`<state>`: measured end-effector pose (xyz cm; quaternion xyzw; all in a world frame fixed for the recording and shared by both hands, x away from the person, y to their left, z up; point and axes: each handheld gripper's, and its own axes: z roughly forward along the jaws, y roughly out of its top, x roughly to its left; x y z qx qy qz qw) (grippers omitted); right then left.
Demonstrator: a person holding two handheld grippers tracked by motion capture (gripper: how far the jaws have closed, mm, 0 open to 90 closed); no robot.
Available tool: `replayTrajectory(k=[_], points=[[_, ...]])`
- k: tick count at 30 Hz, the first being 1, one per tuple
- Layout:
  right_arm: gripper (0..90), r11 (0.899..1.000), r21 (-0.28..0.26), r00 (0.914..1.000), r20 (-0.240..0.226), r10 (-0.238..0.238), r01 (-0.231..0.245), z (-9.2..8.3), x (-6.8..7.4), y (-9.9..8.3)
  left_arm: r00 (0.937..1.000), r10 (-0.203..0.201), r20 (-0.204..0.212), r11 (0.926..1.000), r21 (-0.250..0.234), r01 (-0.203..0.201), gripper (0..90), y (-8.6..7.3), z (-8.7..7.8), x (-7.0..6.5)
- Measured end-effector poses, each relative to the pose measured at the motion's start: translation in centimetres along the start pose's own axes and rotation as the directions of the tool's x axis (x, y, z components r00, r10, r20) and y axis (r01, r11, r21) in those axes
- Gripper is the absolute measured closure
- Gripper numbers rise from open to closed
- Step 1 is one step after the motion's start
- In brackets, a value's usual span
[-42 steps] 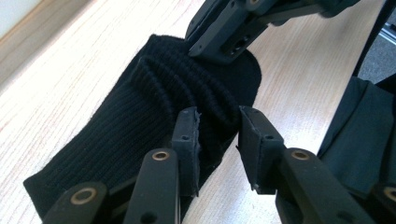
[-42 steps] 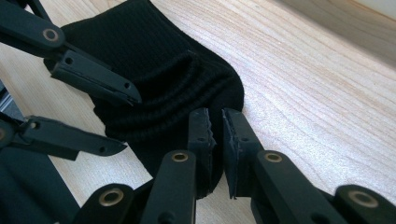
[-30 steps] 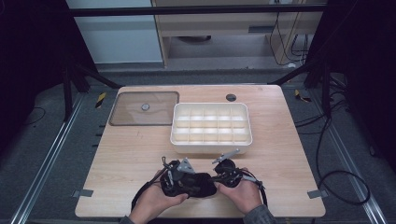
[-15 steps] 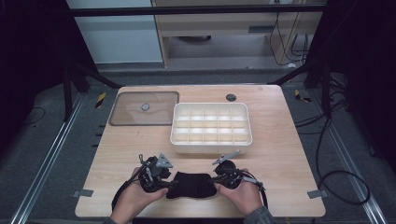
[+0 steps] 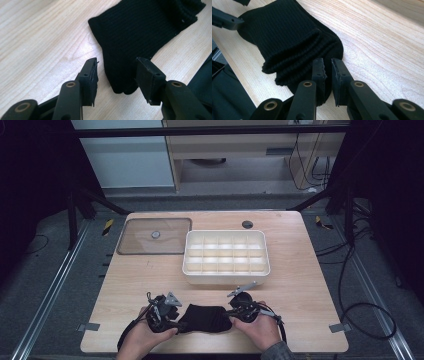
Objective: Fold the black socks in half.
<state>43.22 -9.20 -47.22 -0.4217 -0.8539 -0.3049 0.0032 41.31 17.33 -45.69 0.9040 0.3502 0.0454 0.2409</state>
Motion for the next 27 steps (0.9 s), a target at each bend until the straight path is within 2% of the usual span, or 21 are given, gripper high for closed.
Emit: replayTrajectory(k=[8, 13, 19, 27], points=[[81.5, 1.000, -0.003, 1.0000, 0.003, -0.005, 0.005, 0.0, 0.1, 0.0, 0.9997, 0.000, 0.025, 0.9993, 0.038, -0.001, 54.1, -0.5, 0.9, 0.3], [81.5, 1.000, -0.001, 1.0000, 0.002, -0.006, 0.006, 0.0, 0.1, 0.1, 0.9990, 0.009, 0.043, 0.9991, 0.041, -0.011, 59.7, -0.5, 1.0, 0.2], [81.6, 1.000, -0.003, 1.0000, 0.001, -0.008, 0.008, 0.0, 0.2, 0.1, 0.9989, 0.014, 0.045, 0.9987, 0.049, -0.016, 68.2, -0.6, 1.2, 0.3], [81.6, 1.000, -0.002, 1.0000, 0.002, -0.006, 0.006, -0.1, 0.2, 0.2, 0.9985, 0.016, 0.052, 0.9991, 0.037, -0.018, 77.9, -0.7, 1.3, 0.4]])
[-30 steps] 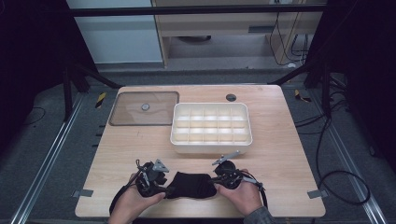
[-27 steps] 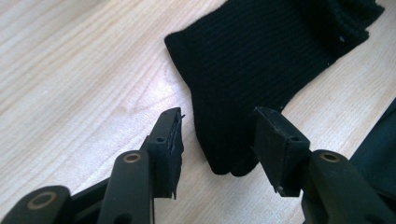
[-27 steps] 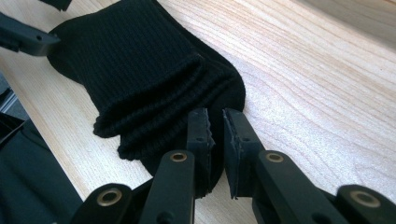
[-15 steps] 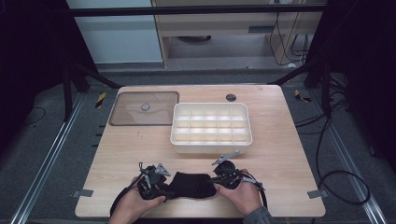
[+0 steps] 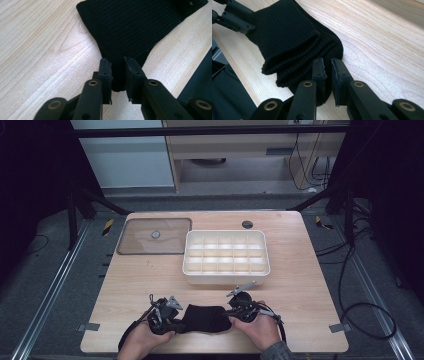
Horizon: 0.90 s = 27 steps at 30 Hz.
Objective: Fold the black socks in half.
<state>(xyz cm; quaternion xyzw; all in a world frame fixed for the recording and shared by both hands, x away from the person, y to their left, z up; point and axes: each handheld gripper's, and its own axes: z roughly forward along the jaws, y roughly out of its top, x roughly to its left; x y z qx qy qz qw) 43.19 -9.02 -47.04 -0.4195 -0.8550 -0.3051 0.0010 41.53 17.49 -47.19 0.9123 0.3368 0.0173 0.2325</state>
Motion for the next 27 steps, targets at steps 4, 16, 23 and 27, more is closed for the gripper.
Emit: replayTrajectory(k=[4, 16, 23, 27], points=[[81.6, 1.000, -0.001, 1.0000, 0.001, 0.001, -0.001, -0.1, 0.0, 0.0, 1.0000, 0.006, 0.001, 1.0000, -0.004, -0.006, 81.1, 0.1, 0.0, 0.0], [81.8, 1.000, -0.008, 1.0000, 0.008, -0.005, 0.005, -0.3, 0.0, 0.1, 0.9997, 0.021, -0.014, 0.9998, -0.003, -0.021, 83.0, 0.6, 0.0, 0.2], [81.8, 1.000, -0.012, 0.9999, 0.011, -0.010, 0.010, -0.4, 0.0, 0.3, 0.9993, 0.029, -0.022, 0.9995, -0.014, -0.029, 83.2, 1.0, -0.2, 0.3], [81.8, 1.000, -0.013, 0.9998, 0.013, -0.013, 0.013, -0.5, 0.0, 0.4, 0.9991, 0.032, -0.027, 0.9992, -0.023, -0.033, 83.2, 1.3, -0.6, 0.4]])
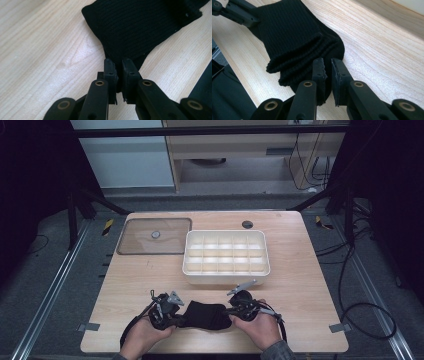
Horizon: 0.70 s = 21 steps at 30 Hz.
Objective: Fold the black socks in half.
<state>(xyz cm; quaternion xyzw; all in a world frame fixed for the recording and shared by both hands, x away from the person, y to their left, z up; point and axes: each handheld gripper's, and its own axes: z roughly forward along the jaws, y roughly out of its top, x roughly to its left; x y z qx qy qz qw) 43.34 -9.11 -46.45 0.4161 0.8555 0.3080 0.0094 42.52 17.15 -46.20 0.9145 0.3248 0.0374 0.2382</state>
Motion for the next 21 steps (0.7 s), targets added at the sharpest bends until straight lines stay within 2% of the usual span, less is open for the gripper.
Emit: replayTrajectory(k=[21], points=[[81.8, 1.000, -0.012, 0.9999, 0.009, 0.009, -0.009, -0.3, -0.5, 0.3, 0.9997, 0.023, -0.013, 0.9997, -0.001, -0.023, 83.2, 1.4, -0.5, 0.3]])
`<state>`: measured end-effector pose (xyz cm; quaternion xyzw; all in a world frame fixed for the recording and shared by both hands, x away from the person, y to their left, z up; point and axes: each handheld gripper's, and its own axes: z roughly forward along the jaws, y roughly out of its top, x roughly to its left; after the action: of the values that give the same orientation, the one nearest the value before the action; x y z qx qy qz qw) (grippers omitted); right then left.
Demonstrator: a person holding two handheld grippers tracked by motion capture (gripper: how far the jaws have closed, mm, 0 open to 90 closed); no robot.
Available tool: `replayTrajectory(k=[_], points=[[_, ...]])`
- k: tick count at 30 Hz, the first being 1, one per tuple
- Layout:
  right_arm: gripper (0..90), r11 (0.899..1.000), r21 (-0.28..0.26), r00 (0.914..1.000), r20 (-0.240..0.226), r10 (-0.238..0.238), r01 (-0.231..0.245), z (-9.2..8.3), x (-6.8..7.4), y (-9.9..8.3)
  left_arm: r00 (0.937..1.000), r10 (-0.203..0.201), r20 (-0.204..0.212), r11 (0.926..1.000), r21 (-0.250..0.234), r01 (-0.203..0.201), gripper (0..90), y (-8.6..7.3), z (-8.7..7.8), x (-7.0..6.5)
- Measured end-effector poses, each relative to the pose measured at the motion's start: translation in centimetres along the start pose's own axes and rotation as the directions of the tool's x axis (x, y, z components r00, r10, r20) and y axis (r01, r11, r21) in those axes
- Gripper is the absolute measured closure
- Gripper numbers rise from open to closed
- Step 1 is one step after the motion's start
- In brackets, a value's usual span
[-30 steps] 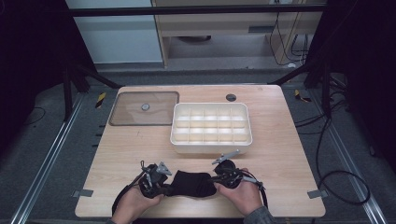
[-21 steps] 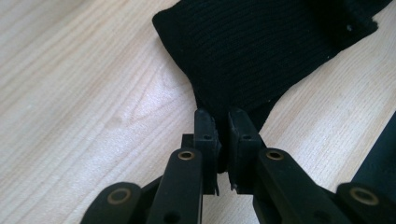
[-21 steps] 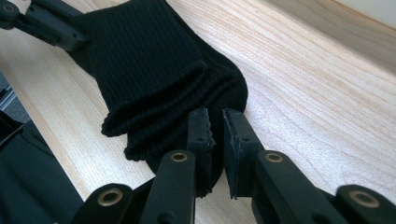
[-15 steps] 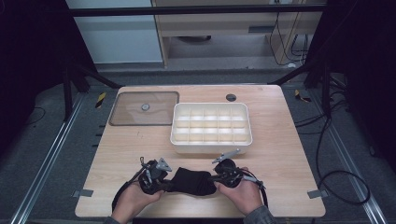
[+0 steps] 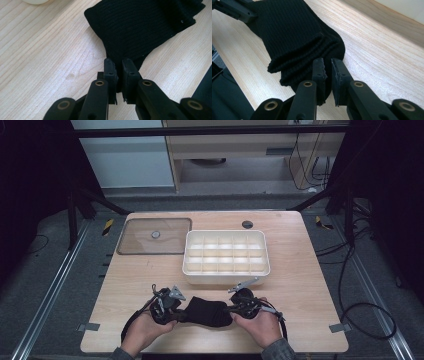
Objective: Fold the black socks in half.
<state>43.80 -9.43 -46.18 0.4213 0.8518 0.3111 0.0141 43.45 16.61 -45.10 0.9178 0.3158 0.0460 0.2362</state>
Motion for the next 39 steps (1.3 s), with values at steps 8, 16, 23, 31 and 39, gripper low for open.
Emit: replayTrajectory(k=[8, 16, 23, 31, 39], points=[[81.8, 1.000, 0.007, 1.0000, 0.006, -0.001, 0.001, 0.1, 0.1, 0.4, 1.0000, 0.008, -0.003, 1.0000, -0.003, -0.008, 83.2, 0.4, -0.3, 0.2], [81.8, 1.000, 0.015, 0.9998, 0.010, -0.015, 0.015, 0.4, 0.5, 0.7, 0.9999, 0.016, -0.005, 0.9997, -0.015, -0.016, 83.1, 0.8, -0.8, 0.3], [81.7, 1.000, 0.013, 0.9998, 0.012, -0.014, 0.014, 0.3, 0.5, 1.0, 0.9997, 0.023, -0.005, 0.9996, -0.013, -0.023, 83.2, 1.2, -0.8, 0.3], [81.7, 1.000, 0.020, 0.9998, 0.013, -0.014, 0.014, 0.8, 0.6, 0.9, 0.9996, 0.027, -0.005, 0.9994, -0.021, -0.027, 83.2, 1.2, -0.9, 0.4], [81.7, 1.000, 0.026, 0.9998, 0.013, -0.017, 0.017, 1.2, 1.1, 0.9, 0.9996, 0.025, -0.011, 0.9990, -0.036, -0.026, 82.5, 0.9, -1.3, 0.5]])
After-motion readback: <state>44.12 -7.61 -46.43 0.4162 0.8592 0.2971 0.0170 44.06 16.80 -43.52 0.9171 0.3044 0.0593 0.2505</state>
